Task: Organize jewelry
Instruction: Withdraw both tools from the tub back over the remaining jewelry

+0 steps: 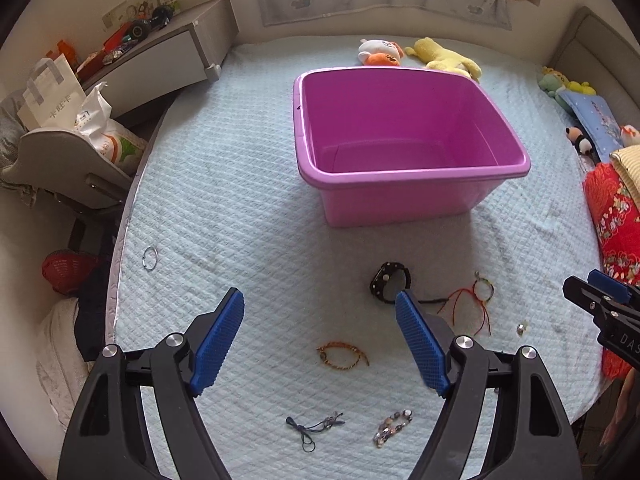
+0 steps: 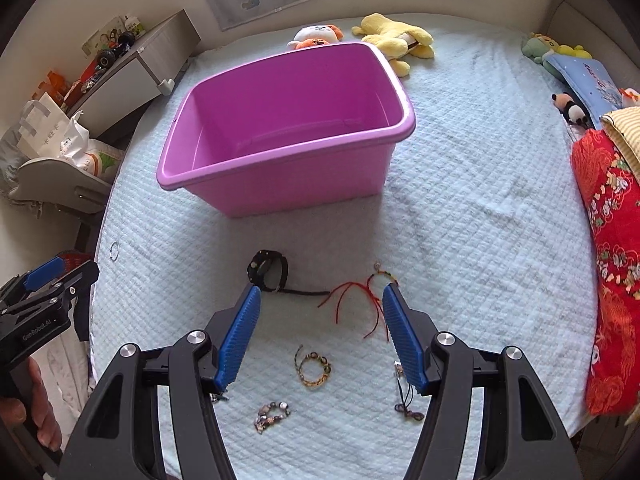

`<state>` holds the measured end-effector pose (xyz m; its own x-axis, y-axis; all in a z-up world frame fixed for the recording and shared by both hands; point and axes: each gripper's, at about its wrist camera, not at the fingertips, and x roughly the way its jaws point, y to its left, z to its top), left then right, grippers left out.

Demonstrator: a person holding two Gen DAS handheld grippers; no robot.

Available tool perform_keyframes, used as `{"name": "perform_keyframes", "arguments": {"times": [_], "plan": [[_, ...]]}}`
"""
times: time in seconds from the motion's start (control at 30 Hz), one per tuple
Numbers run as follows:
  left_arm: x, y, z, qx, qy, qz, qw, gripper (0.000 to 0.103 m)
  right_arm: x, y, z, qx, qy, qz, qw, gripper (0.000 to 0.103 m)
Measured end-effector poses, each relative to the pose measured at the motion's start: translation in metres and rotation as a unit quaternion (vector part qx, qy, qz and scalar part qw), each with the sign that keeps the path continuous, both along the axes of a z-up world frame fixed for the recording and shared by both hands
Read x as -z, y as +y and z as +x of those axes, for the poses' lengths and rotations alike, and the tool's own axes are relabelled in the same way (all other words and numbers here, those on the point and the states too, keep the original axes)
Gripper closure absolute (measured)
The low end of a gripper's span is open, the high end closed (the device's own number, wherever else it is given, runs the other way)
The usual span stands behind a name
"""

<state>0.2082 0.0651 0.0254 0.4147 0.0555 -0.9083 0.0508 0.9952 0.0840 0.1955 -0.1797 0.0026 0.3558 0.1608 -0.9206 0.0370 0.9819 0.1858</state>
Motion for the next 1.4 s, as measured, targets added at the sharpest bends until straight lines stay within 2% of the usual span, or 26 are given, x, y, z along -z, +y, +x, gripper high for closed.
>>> {"name": "perform_keyframes", "arguments": {"times": [0.33,0.67,0.9,1.03,1.13,1.23,1.4], "plan": [[0.012,0.028,-0.072,0.006,0.010,-0.004,0.9999,0.026,0.009,0.011,-0.080,0.004,0.010,-0.001,1.000,0.042],[0.049,0.053,-0.128,0.010,0.033,-0.008,0.9994,0.026,0.028,0.032,-0.148,0.021,0.029,0.003,0.999,0.042],[0.069,0.072,-0.167,-0.023,0.032,-0.027,0.9988,0.026,0.048,0.054,-0.183,0.004,0.033,0.003,0.999,0.042],[0.083,0.083,-0.187,-0.040,0.025,-0.018,0.9987,0.026,0.064,0.072,-0.200,-0.011,0.029,0.017,0.999,0.042],[0.097,0.093,-0.197,-0.046,0.034,-0.010,0.9983,0.026,0.074,0.085,-0.211,-0.016,0.025,0.021,0.999,0.042],[0.107,0.100,-0.204,-0.033,0.044,-0.002,0.9985,0.026,0.085,0.093,-0.219,0.001,0.029,0.031,0.999,0.042],[0.126,0.107,-0.210,0.009,0.035,0.002,0.9993,0.024,0.106,0.112,-0.230,0.032,0.022,0.026,0.999,0.042]]}}
